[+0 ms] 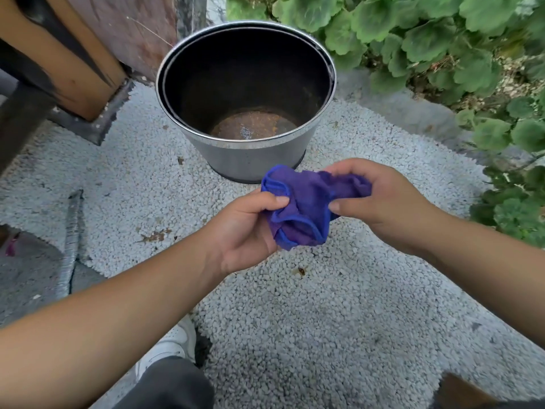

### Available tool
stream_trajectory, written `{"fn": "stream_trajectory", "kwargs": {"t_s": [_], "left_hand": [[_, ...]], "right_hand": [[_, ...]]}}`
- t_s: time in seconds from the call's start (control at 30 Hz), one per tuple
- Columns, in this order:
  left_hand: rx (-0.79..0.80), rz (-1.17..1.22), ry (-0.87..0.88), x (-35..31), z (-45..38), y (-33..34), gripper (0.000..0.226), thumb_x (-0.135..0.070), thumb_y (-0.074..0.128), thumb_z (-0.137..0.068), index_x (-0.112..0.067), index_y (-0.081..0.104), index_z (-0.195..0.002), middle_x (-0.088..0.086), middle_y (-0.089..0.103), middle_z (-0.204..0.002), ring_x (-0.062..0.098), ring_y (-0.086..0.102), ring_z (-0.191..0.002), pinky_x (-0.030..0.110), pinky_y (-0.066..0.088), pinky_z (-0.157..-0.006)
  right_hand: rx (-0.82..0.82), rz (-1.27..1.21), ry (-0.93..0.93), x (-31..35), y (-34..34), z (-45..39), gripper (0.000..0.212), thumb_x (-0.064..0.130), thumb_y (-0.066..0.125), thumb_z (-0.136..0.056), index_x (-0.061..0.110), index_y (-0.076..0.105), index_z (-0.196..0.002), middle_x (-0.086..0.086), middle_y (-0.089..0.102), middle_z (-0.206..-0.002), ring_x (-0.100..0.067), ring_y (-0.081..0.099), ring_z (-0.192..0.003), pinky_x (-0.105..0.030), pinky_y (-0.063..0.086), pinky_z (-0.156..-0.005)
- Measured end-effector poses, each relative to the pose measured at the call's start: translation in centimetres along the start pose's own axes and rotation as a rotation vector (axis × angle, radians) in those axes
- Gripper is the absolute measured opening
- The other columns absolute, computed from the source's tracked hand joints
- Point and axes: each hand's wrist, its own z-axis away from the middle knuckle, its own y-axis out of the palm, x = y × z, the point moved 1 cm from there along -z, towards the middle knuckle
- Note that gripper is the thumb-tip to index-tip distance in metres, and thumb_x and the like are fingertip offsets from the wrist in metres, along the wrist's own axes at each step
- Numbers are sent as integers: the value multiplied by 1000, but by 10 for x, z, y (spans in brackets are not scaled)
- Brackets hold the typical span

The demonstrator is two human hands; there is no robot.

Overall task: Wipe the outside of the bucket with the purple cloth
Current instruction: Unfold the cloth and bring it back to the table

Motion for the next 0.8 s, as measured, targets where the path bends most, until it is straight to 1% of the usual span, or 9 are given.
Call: {"fn": "stream_trajectory", "kwargs": {"t_s": [0.07,0.2,0.27,0.37,0.47,0.53,0.6,0.67,0.8], "left_hand": [[88,87,26,-2,1,-3,59,-10,71,-70,-2,61,-128,18,65,-126,31,65,-110,43,52,-95],[111,48,-46,0,-1,-5,71,-49,63,-82,-8,54,-138,15,62,-132,30,65,-113,40,54,-92],[98,15,-46,4,-3,-5,63,-39,66,-85,-8,53,-138,15,66,-127,27,67,-109,38,54,-95],[78,-51,6,5,-3,-15,58,-1,62,-83,-5,49,-139,18,64,-124,29,67,-103,39,55,-92],[119,-95,50,-5,-1,-23,62,13,50,-81,-5,50,-140,18,62,-121,26,68,-92,33,59,-74],[170,-140,71,-12,0,-25,69,18,45,-77,-4,47,-142,17,61,-118,25,67,-90,30,58,-71],[205,-185,89,-19,1,-26,70,19,43,-75,-4,47,-141,15,64,-113,24,68,-91,32,58,-74],[206,-200,95,-28,0,-27,66,16,42,-74,-5,53,-135,14,67,-109,24,69,-90,33,57,-76],[107,-47,11,-22,-8,-34,51,6,48,-68,-3,71,-112,15,73,-95,24,72,-77,32,59,-69]], "right_hand": [[-33,-27,-16,1,-2,1,41,-28,56,-75,10,64,-89,1,71,-94,-12,67,-89,-27,52,-76],[65,589,-353,13,-3,10,23,1,69,-74,24,70,-80,10,59,-109,-5,61,-94,-17,44,-84],[133,617,-411,14,2,14,21,3,66,-73,23,70,-79,9,58,-111,-11,62,-89,-19,45,-79],[89,323,-308,12,-2,13,24,2,67,-73,21,67,-88,4,63,-100,-14,62,-84,-23,49,-77],[-63,-14,-83,-1,-10,8,36,1,78,-72,21,64,-97,6,66,-86,-9,61,-72,-23,50,-69],[-98,-159,-21,-10,-8,5,26,-3,66,-79,18,64,-94,7,69,-82,-10,62,-74,-23,48,-71],[-100,-338,77,-17,-4,1,46,-22,57,-75,18,63,-97,7,69,-101,-10,65,-83,-24,50,-76],[-46,-509,219,-21,0,1,65,-23,54,-67,20,60,-115,-7,61,-126,-17,68,-93,-28,54,-78],[175,-704,378,-21,3,13,92,-4,76,-59,26,46,-140,-24,62,-126,-30,68,-103,-39,56,-87]]}}
